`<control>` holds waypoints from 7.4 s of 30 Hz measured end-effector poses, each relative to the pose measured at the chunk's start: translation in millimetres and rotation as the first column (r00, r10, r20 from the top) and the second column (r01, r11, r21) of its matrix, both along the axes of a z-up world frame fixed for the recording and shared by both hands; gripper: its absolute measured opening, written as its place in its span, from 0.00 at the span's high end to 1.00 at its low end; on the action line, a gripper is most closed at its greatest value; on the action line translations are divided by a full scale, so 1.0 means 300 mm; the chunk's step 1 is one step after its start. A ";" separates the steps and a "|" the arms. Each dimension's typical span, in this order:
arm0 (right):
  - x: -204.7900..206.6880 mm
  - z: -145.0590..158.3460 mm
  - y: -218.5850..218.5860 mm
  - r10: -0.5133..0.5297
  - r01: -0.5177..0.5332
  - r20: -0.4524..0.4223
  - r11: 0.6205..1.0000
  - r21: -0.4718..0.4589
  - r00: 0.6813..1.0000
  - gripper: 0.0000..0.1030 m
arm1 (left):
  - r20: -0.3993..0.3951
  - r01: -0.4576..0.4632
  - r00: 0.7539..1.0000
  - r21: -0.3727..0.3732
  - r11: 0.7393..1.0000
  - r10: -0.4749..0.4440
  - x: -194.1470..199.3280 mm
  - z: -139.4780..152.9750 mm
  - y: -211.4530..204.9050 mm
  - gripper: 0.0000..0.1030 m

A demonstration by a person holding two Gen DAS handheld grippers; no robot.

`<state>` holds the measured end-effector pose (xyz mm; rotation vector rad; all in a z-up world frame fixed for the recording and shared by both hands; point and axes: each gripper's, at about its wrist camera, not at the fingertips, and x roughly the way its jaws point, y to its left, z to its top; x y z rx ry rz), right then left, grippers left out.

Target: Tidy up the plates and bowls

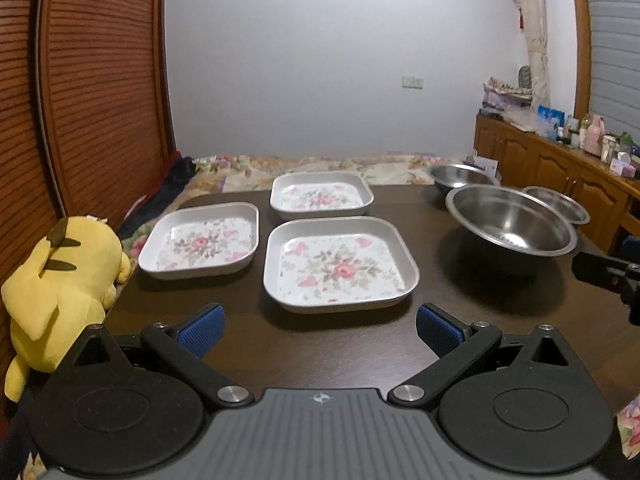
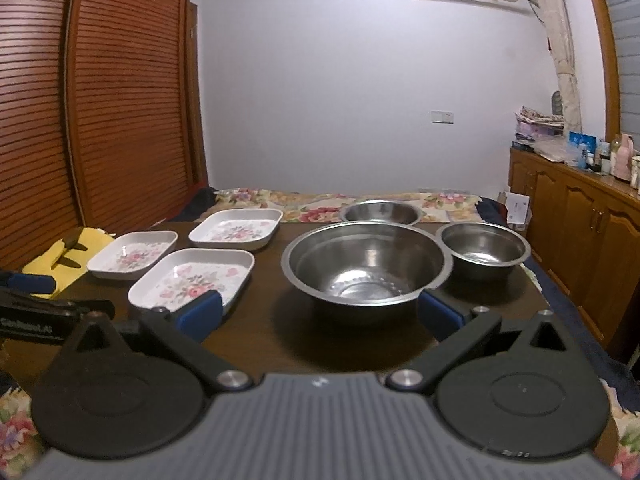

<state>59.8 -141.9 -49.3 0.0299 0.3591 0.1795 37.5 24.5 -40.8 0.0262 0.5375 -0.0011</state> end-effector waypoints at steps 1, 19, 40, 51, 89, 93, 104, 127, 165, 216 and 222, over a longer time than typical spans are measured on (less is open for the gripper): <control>0.006 -0.002 0.006 0.004 -0.004 0.000 1.000 -0.002 1.000 0.00 | -0.006 0.000 1.000 -0.001 1.000 0.000 0.007 -0.004 0.006 0.00; 0.151 -0.041 0.190 0.120 -0.121 -0.021 0.990 -0.079 0.993 0.00 | -0.083 0.002 0.997 0.005 1.000 -0.002 0.092 -0.061 0.106 0.00; 0.303 -0.097 0.307 0.237 -0.245 -0.178 0.969 -0.024 0.955 0.28 | -0.049 0.033 0.998 -0.005 0.999 -0.034 0.223 -0.050 0.231 0.00; 0.340 -0.110 0.317 0.218 -0.227 -0.191 0.974 -0.026 0.957 0.41 | -0.081 0.064 0.994 -0.104 0.992 -0.073 0.293 -0.084 0.259 0.28; 0.398 -0.154 0.280 0.205 -0.204 -0.247 0.978 0.031 0.947 0.80 | -0.107 0.075 0.990 -0.133 0.988 -0.090 0.381 -0.143 0.231 0.90; 0.380 -0.144 0.251 0.221 -0.208 -0.263 0.975 0.077 0.939 0.82 | -0.094 0.084 0.991 -0.135 0.987 -0.097 0.340 -0.126 0.230 0.90; 0.187 -0.098 0.186 0.268 -0.247 -0.215 0.961 0.123 0.939 0.82 | -0.087 0.110 0.988 -0.161 0.981 -0.125 0.135 -0.130 0.207 0.89; 0.095 -0.143 0.153 0.308 -0.270 -0.246 0.947 0.176 0.919 0.82 | -0.110 0.120 0.985 -0.132 0.984 -0.135 -0.002 -0.144 0.185 0.89; 0.190 0.036 0.187 0.387 -0.383 -0.102 0.922 0.053 0.917 0.65 | -0.051 0.070 0.996 -0.112 0.991 -0.076 0.062 -0.046 0.280 0.58; 0.758 -0.056 0.677 0.524 -0.547 -0.433 0.833 0.083 0.733 0.80 | -0.127 -0.056 0.991 -0.179 0.982 0.033 0.571 -0.131 0.729 0.84; 0.766 -0.059 0.672 0.528 -0.540 -0.440 0.834 0.111 0.726 0.82 | -0.129 -0.058 0.991 -0.214 0.975 0.031 0.568 -0.152 0.742 0.86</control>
